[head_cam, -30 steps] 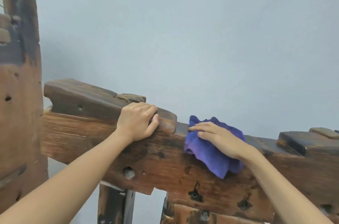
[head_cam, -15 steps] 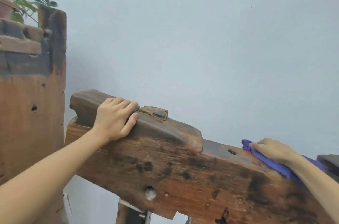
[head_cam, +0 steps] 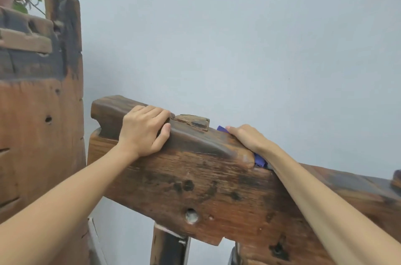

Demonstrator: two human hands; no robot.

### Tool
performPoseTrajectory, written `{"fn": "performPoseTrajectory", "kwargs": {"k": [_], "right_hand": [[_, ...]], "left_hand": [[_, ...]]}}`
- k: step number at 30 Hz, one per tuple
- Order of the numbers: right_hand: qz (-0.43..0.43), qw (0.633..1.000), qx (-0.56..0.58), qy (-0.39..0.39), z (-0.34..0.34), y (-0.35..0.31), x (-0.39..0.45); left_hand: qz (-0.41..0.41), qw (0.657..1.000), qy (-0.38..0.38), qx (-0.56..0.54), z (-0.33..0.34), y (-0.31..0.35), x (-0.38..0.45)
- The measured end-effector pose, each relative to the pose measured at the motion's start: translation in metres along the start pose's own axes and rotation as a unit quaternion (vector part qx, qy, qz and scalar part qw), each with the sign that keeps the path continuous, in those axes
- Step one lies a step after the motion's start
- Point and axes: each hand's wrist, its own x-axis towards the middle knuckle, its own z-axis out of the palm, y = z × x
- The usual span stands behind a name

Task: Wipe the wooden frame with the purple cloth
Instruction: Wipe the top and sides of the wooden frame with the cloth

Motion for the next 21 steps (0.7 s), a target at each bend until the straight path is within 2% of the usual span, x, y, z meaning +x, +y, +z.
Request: {"fn": "performPoseTrajectory", "kwargs": {"k": [2, 4, 9, 11, 13, 15, 18, 19, 21], "right_hand": [[-0.053, 0.991, -0.086, 0.088, 0.001, 0.009, -0.007], [-0.084, 0.984, -0.121, 0.102, -0.002, 0.014, -0.009], [-0.035, 0.987, -0.137, -0.076, 0.001, -0.052, 0.031], [-0.005, 0.987, -0.14, -0.085, 0.01, -0.066, 0.042], [-0.006, 0.99, -0.131, -0.05, 0.013, -0.061, 0.038], [-0.028, 0.992, -0.121, 0.038, 0.009, -0.046, 0.021], [-0.113, 0.974, 0.048, 0.188, 0.013, -0.031, -0.01], [-0.166, 0.961, 0.042, 0.217, 0.019, -0.035, -0.021], [-0.253, 0.937, -0.075, 0.229, 0.036, -0.052, -0.038]], "left_hand": [[-0.008, 1.0, 0.007, 0.001, 0.0, 0.002, 0.0], [-0.015, 1.0, 0.007, -0.005, 0.002, 0.003, -0.001], [-0.027, 1.0, -0.004, -0.005, 0.006, -0.001, -0.001], [-0.02, 1.0, 0.015, -0.006, 0.007, -0.003, -0.002], [-0.011, 0.999, 0.031, 0.006, 0.008, -0.006, 0.0], [-0.034, 0.998, 0.058, 0.005, 0.012, -0.005, -0.002], [-0.193, 0.972, 0.128, -0.049, 0.02, -0.003, -0.01], [-0.244, 0.956, 0.151, -0.066, 0.022, -0.002, -0.012], [-0.299, 0.934, 0.176, -0.085, 0.025, 0.002, -0.015]]}}
